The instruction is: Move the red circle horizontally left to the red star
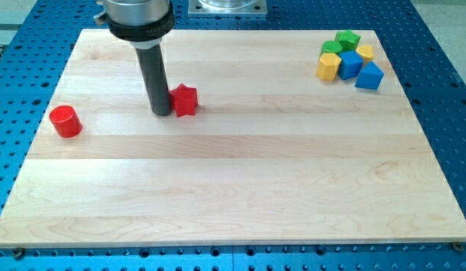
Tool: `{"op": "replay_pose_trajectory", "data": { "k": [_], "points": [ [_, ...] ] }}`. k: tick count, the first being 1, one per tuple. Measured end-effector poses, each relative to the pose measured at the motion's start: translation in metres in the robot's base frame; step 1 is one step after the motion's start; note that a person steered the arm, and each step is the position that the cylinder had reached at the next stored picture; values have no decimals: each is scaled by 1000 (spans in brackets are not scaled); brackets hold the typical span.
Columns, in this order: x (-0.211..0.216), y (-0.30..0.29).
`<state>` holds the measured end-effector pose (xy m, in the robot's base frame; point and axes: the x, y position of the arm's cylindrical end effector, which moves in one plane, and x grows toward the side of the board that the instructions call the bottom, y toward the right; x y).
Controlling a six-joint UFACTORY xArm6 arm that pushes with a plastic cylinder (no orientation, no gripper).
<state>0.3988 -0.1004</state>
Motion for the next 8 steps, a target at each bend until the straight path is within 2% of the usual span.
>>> {"op": "replay_pose_trajectory", "data": {
  "k": [1, 2, 3, 4, 5, 6, 7, 8],
  "points": [
    [-3, 95],
    [23, 75],
    [84, -33],
    [84, -159],
    [81, -203],
    [49, -183],
    [27, -77],
    [34, -7]
  ]
}}
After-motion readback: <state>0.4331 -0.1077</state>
